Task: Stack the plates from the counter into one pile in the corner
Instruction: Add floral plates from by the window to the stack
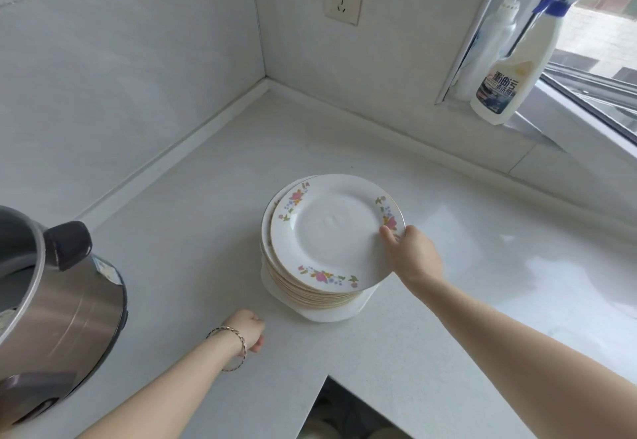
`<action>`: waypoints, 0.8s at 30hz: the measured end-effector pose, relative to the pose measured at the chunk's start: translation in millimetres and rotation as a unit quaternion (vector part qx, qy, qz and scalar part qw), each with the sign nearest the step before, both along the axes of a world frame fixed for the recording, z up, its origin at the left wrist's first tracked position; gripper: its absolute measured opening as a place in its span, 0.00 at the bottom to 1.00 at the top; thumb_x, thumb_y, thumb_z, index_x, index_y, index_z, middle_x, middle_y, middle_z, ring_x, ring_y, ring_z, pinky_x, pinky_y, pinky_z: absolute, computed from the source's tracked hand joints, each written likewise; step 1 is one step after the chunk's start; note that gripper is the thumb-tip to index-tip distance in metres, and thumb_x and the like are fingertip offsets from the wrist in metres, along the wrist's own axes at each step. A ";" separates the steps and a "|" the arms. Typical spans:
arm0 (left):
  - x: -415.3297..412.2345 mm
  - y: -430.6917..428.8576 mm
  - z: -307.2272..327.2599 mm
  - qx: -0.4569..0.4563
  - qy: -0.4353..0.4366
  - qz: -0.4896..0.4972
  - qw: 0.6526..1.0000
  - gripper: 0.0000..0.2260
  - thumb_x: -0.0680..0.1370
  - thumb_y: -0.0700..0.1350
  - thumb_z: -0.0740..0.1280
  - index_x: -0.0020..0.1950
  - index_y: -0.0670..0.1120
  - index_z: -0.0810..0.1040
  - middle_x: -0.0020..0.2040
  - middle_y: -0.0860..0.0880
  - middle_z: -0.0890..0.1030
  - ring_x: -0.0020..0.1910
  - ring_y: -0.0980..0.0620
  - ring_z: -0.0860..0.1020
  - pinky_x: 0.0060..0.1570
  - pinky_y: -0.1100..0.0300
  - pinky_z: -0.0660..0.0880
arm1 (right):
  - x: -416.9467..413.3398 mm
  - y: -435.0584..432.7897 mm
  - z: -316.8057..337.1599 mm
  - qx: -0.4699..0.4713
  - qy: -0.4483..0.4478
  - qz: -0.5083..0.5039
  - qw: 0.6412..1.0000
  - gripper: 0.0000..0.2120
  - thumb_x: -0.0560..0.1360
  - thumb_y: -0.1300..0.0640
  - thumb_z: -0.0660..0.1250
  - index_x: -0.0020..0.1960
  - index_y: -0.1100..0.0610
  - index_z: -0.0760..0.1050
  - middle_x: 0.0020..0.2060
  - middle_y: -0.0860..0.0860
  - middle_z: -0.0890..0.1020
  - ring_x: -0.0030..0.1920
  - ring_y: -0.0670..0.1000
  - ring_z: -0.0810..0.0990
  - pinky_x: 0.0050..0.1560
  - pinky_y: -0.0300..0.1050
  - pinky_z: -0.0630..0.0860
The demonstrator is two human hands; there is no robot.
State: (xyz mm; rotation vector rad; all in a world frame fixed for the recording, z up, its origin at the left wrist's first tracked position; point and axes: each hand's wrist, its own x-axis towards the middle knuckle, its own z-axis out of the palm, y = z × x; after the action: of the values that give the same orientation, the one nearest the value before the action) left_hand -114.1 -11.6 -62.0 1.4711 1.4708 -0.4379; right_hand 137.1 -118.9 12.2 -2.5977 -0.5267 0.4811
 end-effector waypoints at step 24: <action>145.8 -124.3 30.5 0.022 -0.016 -0.259 0.965 0.12 0.77 0.39 0.55 0.33 0.48 0.64 0.30 0.50 0.74 0.27 0.54 0.72 0.23 0.69 0.68 | 75.4 -179.5 -7.0 -0.189 0.229 0.097 0.950 0.19 0.76 0.56 0.54 0.57 0.64 0.78 0.42 0.55 0.84 0.37 0.53 0.76 0.33 0.37 0.70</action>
State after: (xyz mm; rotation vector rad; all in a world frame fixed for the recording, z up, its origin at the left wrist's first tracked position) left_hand 31.6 -135.8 -31.4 1.8915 1.0608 -0.6938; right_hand 212.5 -298.4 5.2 -2.6538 -0.5723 1.3254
